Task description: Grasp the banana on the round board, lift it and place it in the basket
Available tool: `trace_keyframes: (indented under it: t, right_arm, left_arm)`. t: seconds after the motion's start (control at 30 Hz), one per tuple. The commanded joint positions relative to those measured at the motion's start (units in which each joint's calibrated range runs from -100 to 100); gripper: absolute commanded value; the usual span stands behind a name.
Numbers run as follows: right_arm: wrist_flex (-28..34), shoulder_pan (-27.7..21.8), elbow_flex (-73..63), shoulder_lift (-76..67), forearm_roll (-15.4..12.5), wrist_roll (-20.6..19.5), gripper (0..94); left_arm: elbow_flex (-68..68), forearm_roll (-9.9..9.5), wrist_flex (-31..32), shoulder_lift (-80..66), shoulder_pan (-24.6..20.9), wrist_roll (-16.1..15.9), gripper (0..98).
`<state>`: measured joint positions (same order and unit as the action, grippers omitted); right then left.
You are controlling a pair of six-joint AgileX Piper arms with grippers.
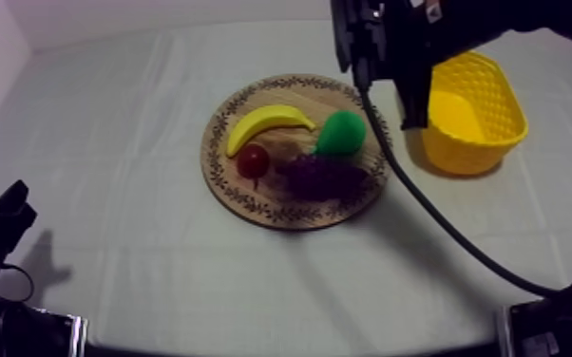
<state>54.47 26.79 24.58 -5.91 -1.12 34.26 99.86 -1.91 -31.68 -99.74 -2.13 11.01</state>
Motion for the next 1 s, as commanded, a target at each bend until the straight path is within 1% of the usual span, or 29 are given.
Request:
trace_keyframes:
  t: [0.0,0.4,0.67,0.97]
  right_arm:
    - [-0.61,-0.1,-1.83,2.3,0.14,-0.18,0.4]
    - [-0.42,0.67,-16.8,17.13,0.88,-1.24,0.4]
    - [1.12,1.34,-25.61,25.51,1.3,-1.32,0.4]
    - [3.36,1.4,-33.21,32.62,2.64,-1.1,0.4]
  left_arm:
    - [0.03,0.03,-0.01,-0.01,0.0,0.0,0.1]
    - [0.03,0.03,-0.01,-0.01,0.0,0.0,0.1]
    - [0.03,0.03,-0.01,-0.01,0.0,0.0,0.1]
    - [0.03,0.03,-0.01,-0.01,0.0,0.0,0.1]
